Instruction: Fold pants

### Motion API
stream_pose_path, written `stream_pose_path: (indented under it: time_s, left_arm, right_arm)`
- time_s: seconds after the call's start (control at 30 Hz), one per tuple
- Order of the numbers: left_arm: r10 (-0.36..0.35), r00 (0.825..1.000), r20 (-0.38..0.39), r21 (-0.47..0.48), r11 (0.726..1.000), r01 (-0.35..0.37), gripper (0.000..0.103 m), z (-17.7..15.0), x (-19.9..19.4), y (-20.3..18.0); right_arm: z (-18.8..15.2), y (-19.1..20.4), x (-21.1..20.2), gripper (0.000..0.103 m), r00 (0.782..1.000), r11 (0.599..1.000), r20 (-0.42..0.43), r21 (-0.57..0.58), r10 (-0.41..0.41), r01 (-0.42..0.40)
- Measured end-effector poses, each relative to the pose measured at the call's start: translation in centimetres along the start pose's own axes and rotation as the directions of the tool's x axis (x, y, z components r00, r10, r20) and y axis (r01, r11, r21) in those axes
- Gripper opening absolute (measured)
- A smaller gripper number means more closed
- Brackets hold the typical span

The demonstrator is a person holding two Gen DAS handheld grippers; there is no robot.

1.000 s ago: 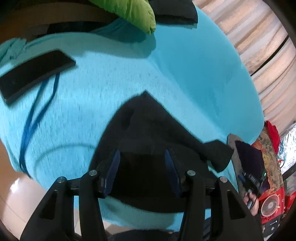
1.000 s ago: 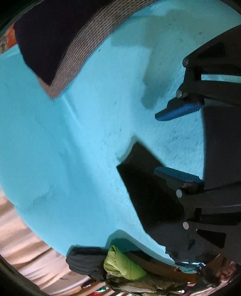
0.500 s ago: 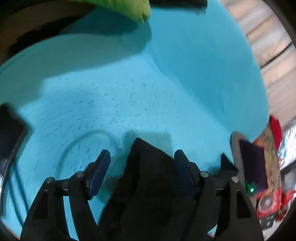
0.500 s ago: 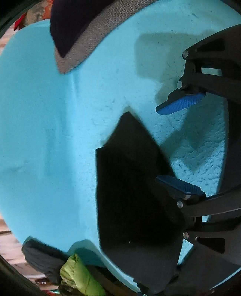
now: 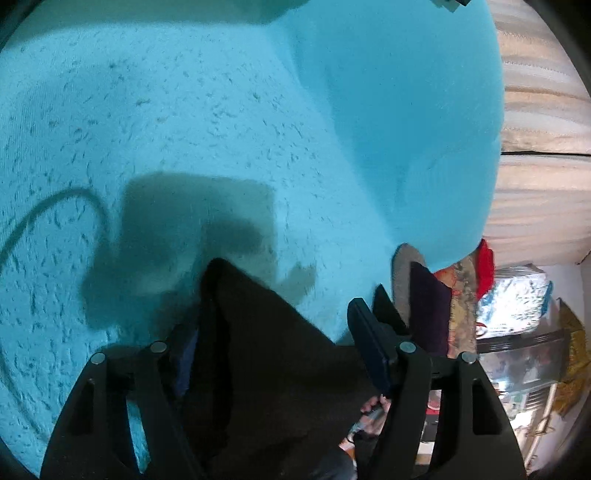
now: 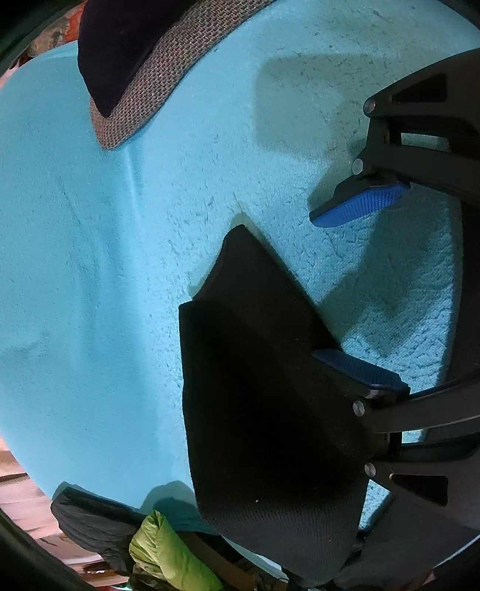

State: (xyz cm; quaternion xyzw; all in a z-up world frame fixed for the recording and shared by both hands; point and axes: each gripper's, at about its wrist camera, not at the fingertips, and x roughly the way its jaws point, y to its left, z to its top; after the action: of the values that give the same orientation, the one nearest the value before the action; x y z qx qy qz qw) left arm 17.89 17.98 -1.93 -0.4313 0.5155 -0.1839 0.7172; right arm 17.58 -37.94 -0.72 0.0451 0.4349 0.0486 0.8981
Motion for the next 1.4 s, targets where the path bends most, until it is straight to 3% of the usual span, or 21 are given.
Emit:
stream_pose_path:
  time_s: [0.03,0.07,0.1,0.17,0.3,0.37,0.43,0.5,0.63,0.7,0.77,0.83,0.9,0.93,0.97,1.1,1.13,1.17,1.27,1.33,1.4]
  left_arm:
    - [0.009,1.000,0.012,-0.003,1.000,-0.009,0.062,0.1,0.1,0.0]
    - [0.029,0.999,0.027,-0.013,1.000,-0.028,0.047,0.0,0.1,0.1]
    - [0.058,0.998,0.032,-0.017,0.998,-0.058,0.026,-0.2,0.2,0.3]
    - [0.126,0.992,0.025,-0.025,0.992,-0.125,0.003,-0.1,0.4,1.0]
    - [0.171,0.978,0.121,0.042,0.983,-0.178,0.003,-0.8,-1.4,-0.3]
    - [0.183,0.952,0.247,0.063,0.977,-0.204,0.003,-1.1,-3.2,-0.8]
    - [0.223,0.909,0.352,0.018,0.969,-0.245,0.003,-1.4,-4.7,0.1]
    - [0.298,0.898,0.324,-0.013,0.950,-0.311,0.003,-1.7,-3.2,1.4]
    - [0.298,0.859,0.415,0.026,0.941,-0.339,0.003,-2.9,-2.6,0.9]
    - [0.299,0.847,0.440,0.039,0.936,-0.350,0.005,-3.2,-2.2,0.8]
    - [0.299,0.841,0.451,0.030,0.936,-0.349,0.006,-3.5,-1.3,0.3]
    - [0.298,0.837,0.458,0.030,0.936,-0.350,0.006,-3.9,-1.7,0.7]
    - [0.300,0.833,0.464,0.033,0.934,-0.355,0.006,-3.9,-1.6,0.7]
    - [0.300,0.832,0.466,0.033,0.934,-0.355,0.006,-3.9,-1.4,0.9]
    - [0.298,0.832,0.468,0.033,0.935,-0.353,0.006,-3.9,-1.4,0.9]
    - [0.287,0.834,0.472,0.030,0.940,-0.341,0.006,-3.7,-1.6,1.0]
    - [0.287,0.833,0.473,0.029,0.940,-0.340,0.006,-4.0,-1.8,1.3]
    - [0.288,0.832,0.473,0.030,0.939,-0.342,0.006,-4.0,-1.8,1.2]
    - [0.288,0.832,0.474,0.030,0.939,-0.343,0.006,-4.2,-2.0,1.4]
    - [0.289,0.832,0.474,0.030,0.939,-0.344,0.006,-4.2,-2.0,1.4]
    - [0.290,0.832,0.474,0.030,0.938,-0.345,0.006,-4.2,-1.9,1.4]
  right_arm:
    - [0.0,0.0,-0.1,0.070,1.000,1.000,0.000,0.000,0.000,0.000]
    - [0.0,0.0,-0.1,0.070,1.000,1.000,0.001,0.000,0.000,0.000]
    - [0.0,0.0,-0.1,0.070,1.000,1.000,-0.002,0.008,-0.003,0.003]
    - [0.0,0.0,-0.1,0.070,1.000,1.000,-0.001,0.009,-0.002,0.002]
    - [0.0,-0.1,-0.2,0.070,1.000,1.000,-0.001,0.013,0.005,-0.005]
    - [0.1,-0.2,-0.2,0.071,1.000,1.000,-0.002,0.016,0.012,-0.012]
    - [0.1,-0.3,-0.2,0.072,1.000,1.000,-0.002,0.022,0.020,-0.020]
    - [0.2,-0.4,-0.2,0.072,1.000,0.999,-0.005,0.026,0.022,-0.022]
    - [0.5,-0.7,-0.4,0.074,0.999,0.998,-0.022,0.043,0.042,-0.041]
    - [1.1,-2.0,-0.7,0.074,0.995,0.989,-0.028,0.116,0.098,-0.094]
    - [1.9,-5.0,-1.2,0.074,0.989,0.945,-0.006,0.296,0.146,-0.138]
    - [2.4,-7.6,-0.9,0.076,0.979,0.872,0.019,0.451,0.203,-0.190]
    - [3.1,-9.8,1.0,0.076,0.942,0.761,0.022,0.583,0.335,-0.284]
    - [3.3,-10.1,1.9,0.075,0.929,0.738,0.011,0.603,0.371,-0.302]
    - [3.7,-10.2,2.7,0.070,0.926,0.737,-0.010,0.609,0.376,-0.293]
    - [4.7,-9.8,3.6,0.069,0.937,0.734,-0.025,0.629,0.350,-0.257]
    - [4.9,-9.3,3.9,0.058,0.936,0.750,-0.040,0.610,0.350,-0.255]
    - [4.9,-8.8,4.3,0.035,0.932,0.766,-0.064,0.592,0.356,-0.252]
    - [4.3,-8.3,5.0,0.004,0.920,0.772,-0.089,0.578,0.382,-0.265]
    - [4.0,-8.6,4.3,0.004,0.923,0.773,-0.069,0.572,0.378,-0.274]
    - [3.8,-9.0,2.5,0.003,0.941,0.804,-0.047,0.535,0.335,-0.260]
